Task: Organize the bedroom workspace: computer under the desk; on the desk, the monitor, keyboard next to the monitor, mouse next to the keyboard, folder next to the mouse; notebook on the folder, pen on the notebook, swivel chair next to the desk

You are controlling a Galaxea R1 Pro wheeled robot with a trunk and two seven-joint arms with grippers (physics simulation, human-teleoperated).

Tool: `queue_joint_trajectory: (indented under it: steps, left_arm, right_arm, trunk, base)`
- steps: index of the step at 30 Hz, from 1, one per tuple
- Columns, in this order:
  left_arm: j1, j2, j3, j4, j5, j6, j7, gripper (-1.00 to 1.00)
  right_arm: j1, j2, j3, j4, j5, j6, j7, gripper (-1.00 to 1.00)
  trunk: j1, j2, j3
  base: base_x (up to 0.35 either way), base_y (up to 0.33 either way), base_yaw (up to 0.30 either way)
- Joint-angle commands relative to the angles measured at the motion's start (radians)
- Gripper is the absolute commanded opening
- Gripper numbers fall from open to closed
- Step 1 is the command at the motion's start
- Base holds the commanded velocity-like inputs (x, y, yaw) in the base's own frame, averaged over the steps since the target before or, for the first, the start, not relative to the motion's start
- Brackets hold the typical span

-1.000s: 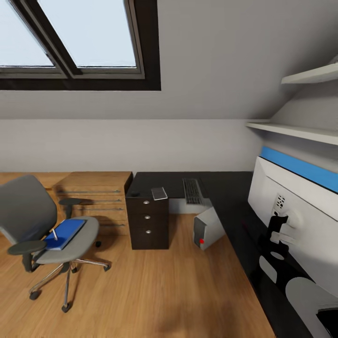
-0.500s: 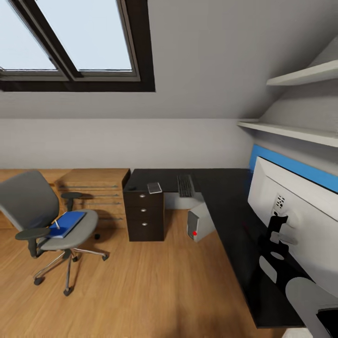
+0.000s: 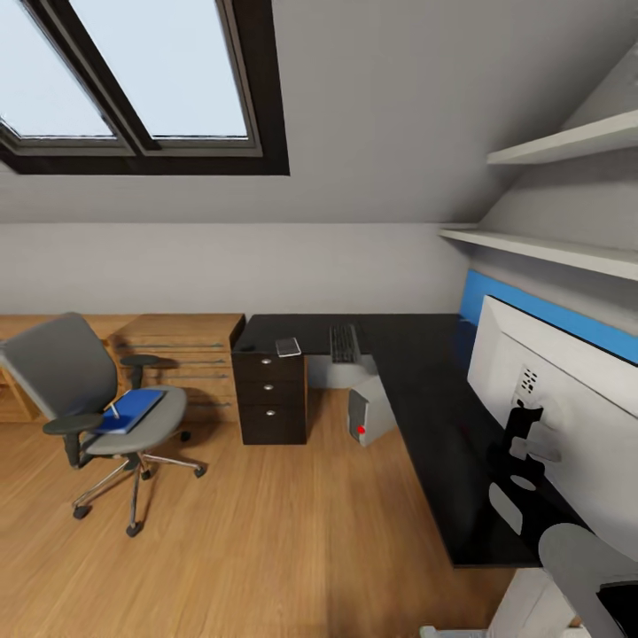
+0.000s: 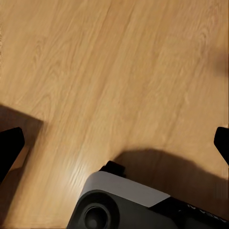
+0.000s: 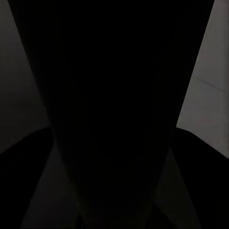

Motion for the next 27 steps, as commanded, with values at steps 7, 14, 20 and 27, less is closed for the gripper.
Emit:
queue_joint_trajectory:
  steps: [7,14,20,27]
  left_arm:
    - [0.0,0.002,-0.005,-0.001,0.011,-0.008,0.005,1.0]
    - [0.0,0.002,-0.005,-0.001,0.012,-0.007,0.004,1.0]
    - [0.0,0.002,-0.005,-0.001,0.011,-0.008,0.004,1.0]
    - [0.0,0.001,-0.006,-0.001,0.01,-0.008,0.004,1.0]
  right_arm:
    - [-0.001,0.0,0.013,0.003,-0.002,-0.006,-0.003,-1.0]
    - [-0.001,0.0,0.013,0.004,-0.001,-0.006,-0.003,-1.0]
    - [-0.001,0.0,0.013,0.004,-0.001,-0.006,-0.003,-1.0]
    - [-0.001,0.0,0.013,0.002,-0.001,-0.006,-0.003,-1.0]
  trunk:
    - [0.0,-0.001,-0.001]
    - [0.0,-0.001,-0.001]
    - [0.0,-0.001,-0.001]
    - [0.0,-0.001,-0.001]
  base:
    - [-0.132,0.0,0.0]
    - [-0.127,0.054,0.0]
    - [-0.007,0.096,0.0]
    - [0.06,0.24,0.0]
